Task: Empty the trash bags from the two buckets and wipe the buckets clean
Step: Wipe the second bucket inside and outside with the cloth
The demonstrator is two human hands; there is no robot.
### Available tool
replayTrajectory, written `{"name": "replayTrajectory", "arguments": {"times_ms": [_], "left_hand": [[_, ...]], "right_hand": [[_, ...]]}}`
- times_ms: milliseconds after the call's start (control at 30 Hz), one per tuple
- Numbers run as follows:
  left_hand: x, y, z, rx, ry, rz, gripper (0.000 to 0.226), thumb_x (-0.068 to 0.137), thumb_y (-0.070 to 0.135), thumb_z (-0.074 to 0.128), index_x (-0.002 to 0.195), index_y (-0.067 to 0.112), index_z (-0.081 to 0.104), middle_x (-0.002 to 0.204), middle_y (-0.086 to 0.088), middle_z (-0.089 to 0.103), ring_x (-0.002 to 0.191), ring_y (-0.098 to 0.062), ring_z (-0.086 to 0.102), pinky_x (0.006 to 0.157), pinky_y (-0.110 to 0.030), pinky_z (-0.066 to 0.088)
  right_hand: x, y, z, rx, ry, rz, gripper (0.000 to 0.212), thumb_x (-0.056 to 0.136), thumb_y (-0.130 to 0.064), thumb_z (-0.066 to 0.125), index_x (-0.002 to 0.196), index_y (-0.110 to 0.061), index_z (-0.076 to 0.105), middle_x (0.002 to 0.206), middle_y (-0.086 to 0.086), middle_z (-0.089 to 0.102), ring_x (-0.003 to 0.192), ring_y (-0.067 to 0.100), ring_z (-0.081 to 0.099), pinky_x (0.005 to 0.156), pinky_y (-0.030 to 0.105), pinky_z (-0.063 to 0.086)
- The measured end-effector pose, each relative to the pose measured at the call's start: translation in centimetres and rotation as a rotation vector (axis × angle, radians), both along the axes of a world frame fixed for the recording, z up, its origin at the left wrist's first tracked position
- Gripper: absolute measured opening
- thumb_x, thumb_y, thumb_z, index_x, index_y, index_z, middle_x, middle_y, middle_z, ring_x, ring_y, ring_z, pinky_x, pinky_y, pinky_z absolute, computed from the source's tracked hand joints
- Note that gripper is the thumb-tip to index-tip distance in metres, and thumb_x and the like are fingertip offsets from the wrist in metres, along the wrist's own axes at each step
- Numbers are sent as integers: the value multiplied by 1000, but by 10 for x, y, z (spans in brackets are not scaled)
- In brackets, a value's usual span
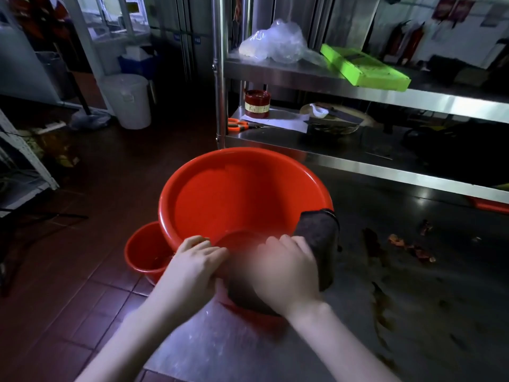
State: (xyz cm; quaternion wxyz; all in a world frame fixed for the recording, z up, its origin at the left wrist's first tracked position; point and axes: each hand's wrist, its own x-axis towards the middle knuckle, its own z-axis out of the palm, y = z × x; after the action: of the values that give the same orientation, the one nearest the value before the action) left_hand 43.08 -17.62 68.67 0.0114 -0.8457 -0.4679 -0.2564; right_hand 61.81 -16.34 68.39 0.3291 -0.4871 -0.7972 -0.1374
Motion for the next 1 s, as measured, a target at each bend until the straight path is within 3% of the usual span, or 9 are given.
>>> {"name": "replayTrajectory", "arguments": {"times_ms": [100,167,267,367,467,567,733,867,1000], "left_hand": [[-40,16,2,-80,-20,-57,49,46,-1,53,82,31,53,65,20,49,68,-8,45,77,-17,27],[-59,26,3,-133,6,-77,62,44,-8,63,87,35,53,70,23,45,72,-5,46,88,-14,29],[-69,30,12,-224,65,-21,72,48,-8,68,99,41,55,85,30,51,94,1,51,113,-38,29],[-37,10,22,-238,105,31,60,55,23,55,111,44,56,99,21,61,111,-8,55,109,-57,29],[10,-7,14,-99,113,1,44,54,37,41,91,28,63,79,15,64,85,-13,64,101,-53,44],[12,-9,4,-10,18,75,14,54,24,45,67,24,50,55,11,50,57,-16,54,83,-35,46],[-15,9,8,-56,82,-59,35,46,12,60,77,28,52,62,15,53,61,-13,49,78,-24,38],[-50,23,10,-105,36,-63,40,49,3,61,75,30,49,63,24,38,65,-6,42,74,-22,34],[-73,31,11,-154,62,11,44,50,5,66,81,33,52,65,18,48,71,-7,48,91,-35,38]], "right_hand": [[49,29,9,-17,-107,146,27,85,-28,49,60,-18,50,62,4,47,62,29,48,61,40,38],[85,55,16,-107,-112,206,26,87,-25,46,63,-16,51,65,3,50,66,27,48,67,41,41],[101,75,20,-209,12,129,28,85,-25,42,63,-13,55,70,0,55,70,24,50,78,43,43],[67,56,15,-136,99,-13,25,81,-21,44,59,-14,52,65,5,52,66,30,50,73,42,42],[11,15,6,-67,110,-75,26,84,-24,50,58,-20,50,63,3,50,66,29,48,70,41,39],[-1,-1,1,-14,25,7,30,87,-30,50,60,-18,50,62,2,48,63,27,47,66,40,40],[40,31,12,-6,-106,218,30,85,-27,49,58,-15,47,59,3,44,59,26,43,60,38,37],[72,69,16,-68,-36,201,28,84,-22,46,58,-13,50,60,4,48,62,27,47,65,39,41],[85,83,14,-138,83,147,31,88,-22,41,62,-9,53,66,4,52,69,24,47,73,43,42]]}}
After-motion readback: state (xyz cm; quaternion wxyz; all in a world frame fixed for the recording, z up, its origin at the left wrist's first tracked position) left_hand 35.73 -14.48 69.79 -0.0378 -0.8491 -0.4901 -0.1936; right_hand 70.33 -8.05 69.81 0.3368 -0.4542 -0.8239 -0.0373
